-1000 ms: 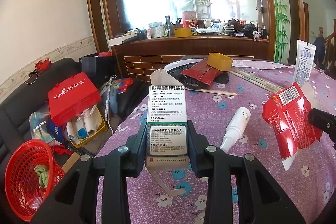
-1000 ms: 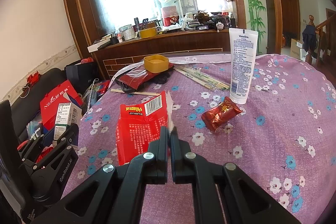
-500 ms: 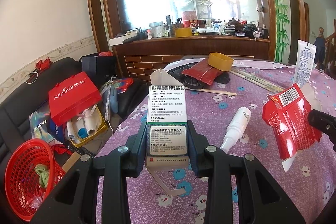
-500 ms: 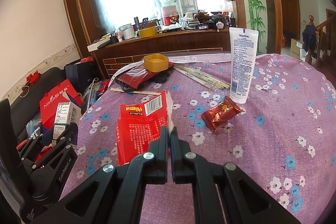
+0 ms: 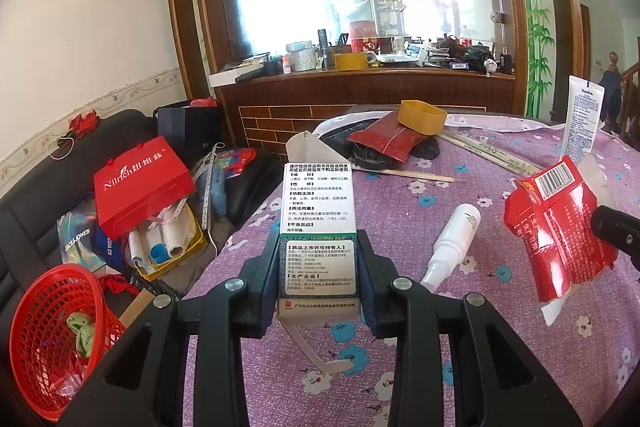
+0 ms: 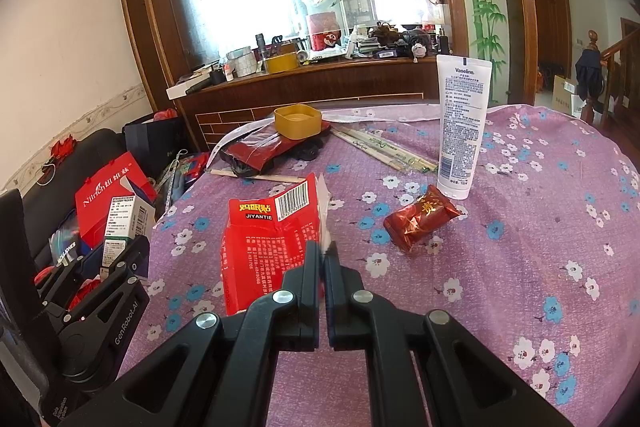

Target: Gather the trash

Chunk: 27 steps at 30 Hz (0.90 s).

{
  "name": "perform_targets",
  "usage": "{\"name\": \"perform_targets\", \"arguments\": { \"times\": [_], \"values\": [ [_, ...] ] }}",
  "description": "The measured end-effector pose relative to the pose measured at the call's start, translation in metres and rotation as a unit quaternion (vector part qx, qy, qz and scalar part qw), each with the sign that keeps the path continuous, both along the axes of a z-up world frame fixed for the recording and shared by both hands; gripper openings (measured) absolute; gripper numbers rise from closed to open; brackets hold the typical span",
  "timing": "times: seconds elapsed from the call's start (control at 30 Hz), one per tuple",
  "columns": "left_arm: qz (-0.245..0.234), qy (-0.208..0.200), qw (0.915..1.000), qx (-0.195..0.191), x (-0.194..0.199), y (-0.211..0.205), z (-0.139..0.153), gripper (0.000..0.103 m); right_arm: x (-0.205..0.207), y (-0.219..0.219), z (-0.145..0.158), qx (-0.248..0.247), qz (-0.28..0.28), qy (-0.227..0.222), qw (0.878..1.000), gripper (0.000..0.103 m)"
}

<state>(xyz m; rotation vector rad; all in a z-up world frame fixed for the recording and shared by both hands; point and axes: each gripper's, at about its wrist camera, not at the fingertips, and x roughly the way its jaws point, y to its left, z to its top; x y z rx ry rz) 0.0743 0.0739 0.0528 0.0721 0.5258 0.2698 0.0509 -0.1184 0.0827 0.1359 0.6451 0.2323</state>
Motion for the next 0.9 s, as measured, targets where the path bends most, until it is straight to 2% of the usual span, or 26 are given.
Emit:
{"name": "perform_targets", "arguments": {
  "times": [0.33,0.43,0.67,0.9],
  "values": [
    [0.01,0.012,0.9998,-0.015,-0.002,0.001,0.003,0.033,-0.002,-0.001,0.004,-0.004,-0.008,-0.011,1.0,0.003],
    [0.013,0.007,0.9999,-0.006,-0.012,0.0,0.012,0.033,-0.003,-0.002,0.006,-0.004,-0.008,-0.012,1.0,0.003],
    [0.021,0.0,0.9997,-0.01,-0.059,0.017,0.034,0.033,-0.01,0.003,0.013,0.007,0.006,-0.019,1.0,0.003],
    [0.037,-0.005,0.9987,-0.034,-0.119,0.062,0.057,0.033,-0.03,0.041,0.024,0.024,0.073,-0.016,0.997,0.003]
  ]
}}
